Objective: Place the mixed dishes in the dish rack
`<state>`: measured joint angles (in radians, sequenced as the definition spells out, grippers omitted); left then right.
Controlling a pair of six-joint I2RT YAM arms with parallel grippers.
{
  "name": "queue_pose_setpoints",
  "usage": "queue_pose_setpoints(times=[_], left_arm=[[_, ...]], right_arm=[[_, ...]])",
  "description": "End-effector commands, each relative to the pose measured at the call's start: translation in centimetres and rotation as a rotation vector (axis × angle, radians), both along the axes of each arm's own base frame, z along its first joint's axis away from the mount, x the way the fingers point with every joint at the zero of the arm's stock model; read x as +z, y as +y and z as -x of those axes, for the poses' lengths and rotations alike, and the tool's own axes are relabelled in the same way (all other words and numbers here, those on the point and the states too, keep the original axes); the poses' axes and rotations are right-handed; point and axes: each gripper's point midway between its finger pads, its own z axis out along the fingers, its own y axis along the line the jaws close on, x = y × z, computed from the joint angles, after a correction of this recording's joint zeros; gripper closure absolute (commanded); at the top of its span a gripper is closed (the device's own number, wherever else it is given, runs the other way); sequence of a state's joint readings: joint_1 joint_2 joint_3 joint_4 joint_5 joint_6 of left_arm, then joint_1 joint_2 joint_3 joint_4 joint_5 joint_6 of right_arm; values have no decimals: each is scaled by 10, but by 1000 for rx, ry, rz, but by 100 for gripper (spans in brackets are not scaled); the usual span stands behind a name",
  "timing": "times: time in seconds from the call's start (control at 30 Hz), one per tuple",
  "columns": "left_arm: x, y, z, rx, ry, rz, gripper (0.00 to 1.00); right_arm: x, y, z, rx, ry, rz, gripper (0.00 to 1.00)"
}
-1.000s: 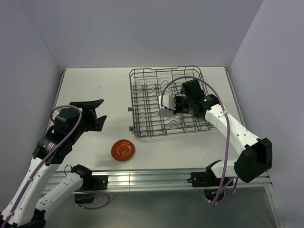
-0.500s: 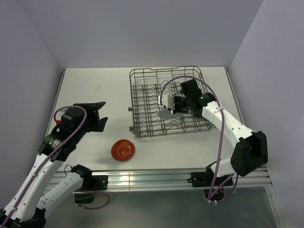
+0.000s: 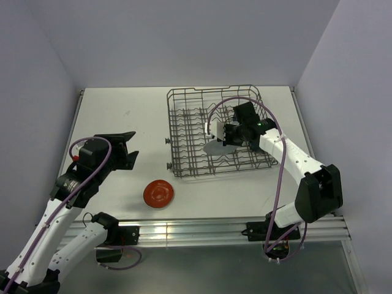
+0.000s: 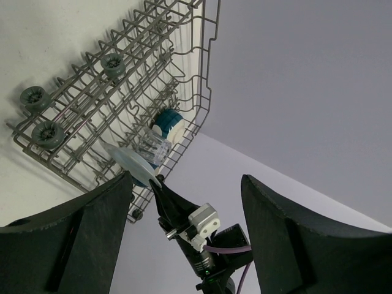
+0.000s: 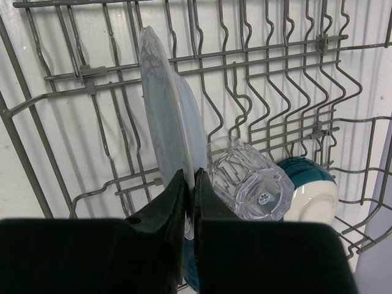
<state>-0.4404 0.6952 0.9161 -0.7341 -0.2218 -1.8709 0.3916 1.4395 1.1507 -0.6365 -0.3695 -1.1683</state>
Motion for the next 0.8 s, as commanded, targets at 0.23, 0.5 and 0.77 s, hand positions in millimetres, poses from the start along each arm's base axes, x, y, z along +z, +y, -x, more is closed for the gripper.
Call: queue_pose_setpoints(times=[0.23, 0.5, 0.77], left_arm=[[-5, 0, -1, 18, -1, 52, 24], [-11, 0, 0, 15, 11, 58, 24], [-11, 2, -1, 11, 15, 31, 23]], right_arm=[[2, -2, 0, -16, -44, -30, 100], [2, -5, -5, -64, -58, -37, 99], [12, -1, -23, -110, -86, -57, 67]])
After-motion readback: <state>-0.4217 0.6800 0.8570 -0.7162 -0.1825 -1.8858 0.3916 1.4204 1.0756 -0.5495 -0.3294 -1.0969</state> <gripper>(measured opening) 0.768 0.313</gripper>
